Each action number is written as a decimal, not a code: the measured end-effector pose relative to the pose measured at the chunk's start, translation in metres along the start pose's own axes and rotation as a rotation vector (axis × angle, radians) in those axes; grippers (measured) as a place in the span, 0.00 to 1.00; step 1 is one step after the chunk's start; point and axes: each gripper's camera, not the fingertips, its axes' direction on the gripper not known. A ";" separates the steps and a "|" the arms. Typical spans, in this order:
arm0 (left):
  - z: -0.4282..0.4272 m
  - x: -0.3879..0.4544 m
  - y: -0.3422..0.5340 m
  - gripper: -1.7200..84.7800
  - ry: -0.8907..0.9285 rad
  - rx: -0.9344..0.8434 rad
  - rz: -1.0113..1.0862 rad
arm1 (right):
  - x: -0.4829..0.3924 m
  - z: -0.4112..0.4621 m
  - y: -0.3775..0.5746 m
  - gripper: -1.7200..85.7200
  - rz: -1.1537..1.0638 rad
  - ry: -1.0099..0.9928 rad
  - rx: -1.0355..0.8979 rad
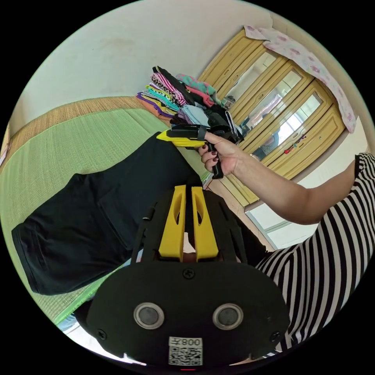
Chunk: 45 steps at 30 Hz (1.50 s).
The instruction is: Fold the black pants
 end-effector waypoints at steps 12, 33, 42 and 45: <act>-0.233 -0.115 0.100 0.05 -0.001 0.330 -0.262 | -0.090 0.233 0.019 0.04 -0.186 0.027 -0.129; -0.389 -0.292 0.253 0.05 0.050 0.499 -0.795 | -0.004 0.637 0.064 0.05 -0.226 0.337 -0.442; -0.419 -0.292 0.272 0.04 0.036 0.530 -0.857 | 0.030 0.673 0.082 0.06 -0.368 0.297 -0.520; -0.434 -0.281 0.277 0.03 -0.004 0.572 -0.863 | 0.030 0.663 0.089 0.05 -0.438 0.223 -0.486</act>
